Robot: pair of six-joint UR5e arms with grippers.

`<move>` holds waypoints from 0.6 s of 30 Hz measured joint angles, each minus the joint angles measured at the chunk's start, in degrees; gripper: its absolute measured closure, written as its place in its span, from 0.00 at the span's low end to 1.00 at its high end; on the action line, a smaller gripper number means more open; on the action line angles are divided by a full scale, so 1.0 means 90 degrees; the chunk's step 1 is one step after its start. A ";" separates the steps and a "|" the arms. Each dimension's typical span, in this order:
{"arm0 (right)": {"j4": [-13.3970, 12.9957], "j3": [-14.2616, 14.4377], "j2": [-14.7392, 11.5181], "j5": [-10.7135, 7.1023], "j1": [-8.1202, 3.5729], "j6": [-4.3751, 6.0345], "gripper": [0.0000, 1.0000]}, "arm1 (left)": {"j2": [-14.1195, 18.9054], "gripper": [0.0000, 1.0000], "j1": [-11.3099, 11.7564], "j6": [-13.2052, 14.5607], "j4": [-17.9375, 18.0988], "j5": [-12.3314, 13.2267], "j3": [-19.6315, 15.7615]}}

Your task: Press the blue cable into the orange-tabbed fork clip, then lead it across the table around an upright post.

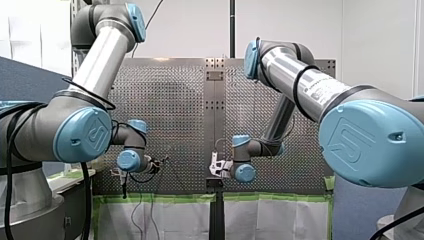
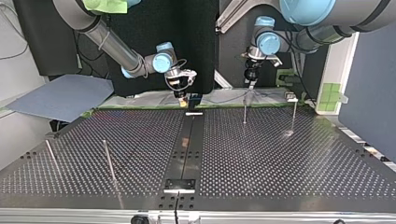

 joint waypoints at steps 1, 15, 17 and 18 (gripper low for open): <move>0.0002 0.0000 0.0001 -0.0003 -0.0002 0.0000 1.00 | 0.0002 0.00 -0.0004 0.0018 -0.0001 0.0002 0.0002; -0.0003 -0.0001 0.0080 -0.0016 -0.0031 -0.0026 1.00 | 0.0008 0.00 -0.0200 0.0531 -0.0059 0.0037 0.0042; -0.0004 -0.0001 0.0080 -0.0013 -0.0032 -0.0028 1.00 | 0.0008 0.00 -0.0268 0.0577 -0.0054 0.0031 0.0074; -0.0005 -0.0001 0.0081 -0.0012 -0.0033 -0.0028 1.00 | 0.0010 0.00 -0.0300 0.0604 -0.0051 0.0029 0.0087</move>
